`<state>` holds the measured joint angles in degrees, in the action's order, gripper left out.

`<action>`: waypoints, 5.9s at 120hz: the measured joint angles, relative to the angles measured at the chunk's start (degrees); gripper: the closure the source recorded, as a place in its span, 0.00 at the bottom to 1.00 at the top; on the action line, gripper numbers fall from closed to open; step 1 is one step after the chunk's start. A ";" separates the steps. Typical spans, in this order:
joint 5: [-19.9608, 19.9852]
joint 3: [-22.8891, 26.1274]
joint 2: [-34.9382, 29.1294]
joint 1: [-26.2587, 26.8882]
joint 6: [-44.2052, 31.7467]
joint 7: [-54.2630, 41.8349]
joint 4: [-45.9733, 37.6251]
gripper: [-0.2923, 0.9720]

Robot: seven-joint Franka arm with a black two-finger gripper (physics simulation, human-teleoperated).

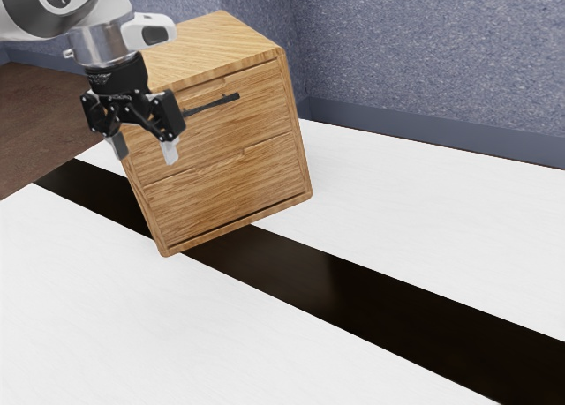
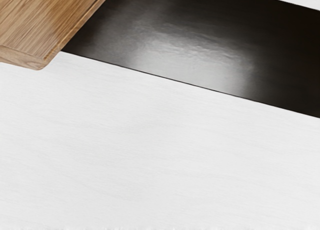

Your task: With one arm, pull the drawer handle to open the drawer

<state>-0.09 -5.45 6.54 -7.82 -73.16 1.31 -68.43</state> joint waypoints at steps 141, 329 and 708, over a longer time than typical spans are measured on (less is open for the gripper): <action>0.00 13.27 -33.37 -2.22 -20.75 -1.65 -39.50 0.23; -15.18 13.22 -5.44 -7.27 -40.23 -47.53 -18.57 0.23; -16.99 11.75 -5.41 0.04 -36.85 -37.91 -21.18 0.47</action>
<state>-17.07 6.31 1.12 -7.78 -110.01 -36.60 -89.61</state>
